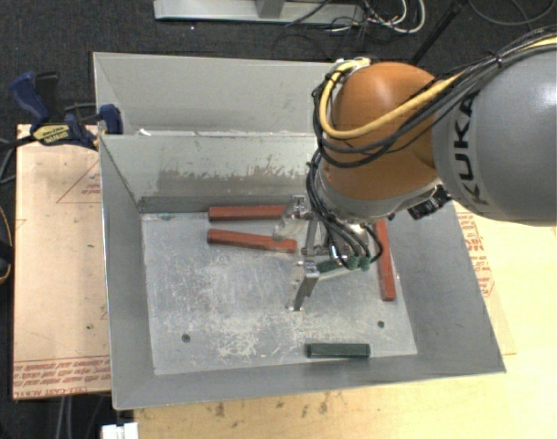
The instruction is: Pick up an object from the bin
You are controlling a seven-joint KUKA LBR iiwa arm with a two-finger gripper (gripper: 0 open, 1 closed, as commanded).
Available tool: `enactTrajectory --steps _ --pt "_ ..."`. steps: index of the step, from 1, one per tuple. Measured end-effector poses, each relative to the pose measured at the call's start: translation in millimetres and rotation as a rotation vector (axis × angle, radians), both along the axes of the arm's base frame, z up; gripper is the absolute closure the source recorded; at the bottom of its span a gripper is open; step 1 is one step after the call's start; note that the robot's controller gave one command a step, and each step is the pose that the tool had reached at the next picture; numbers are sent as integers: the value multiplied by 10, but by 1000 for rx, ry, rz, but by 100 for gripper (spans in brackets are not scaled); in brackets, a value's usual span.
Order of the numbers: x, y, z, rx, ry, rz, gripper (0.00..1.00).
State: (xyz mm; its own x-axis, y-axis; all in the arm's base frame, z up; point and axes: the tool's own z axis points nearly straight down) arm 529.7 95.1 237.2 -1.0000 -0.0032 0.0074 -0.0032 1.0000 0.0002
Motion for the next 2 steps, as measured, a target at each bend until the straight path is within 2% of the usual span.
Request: enactTrajectory --steps 1,2 --pt "16 -7 44 1 -8 -3 0" --pt "377 0 -531 2 -14 -91 0"
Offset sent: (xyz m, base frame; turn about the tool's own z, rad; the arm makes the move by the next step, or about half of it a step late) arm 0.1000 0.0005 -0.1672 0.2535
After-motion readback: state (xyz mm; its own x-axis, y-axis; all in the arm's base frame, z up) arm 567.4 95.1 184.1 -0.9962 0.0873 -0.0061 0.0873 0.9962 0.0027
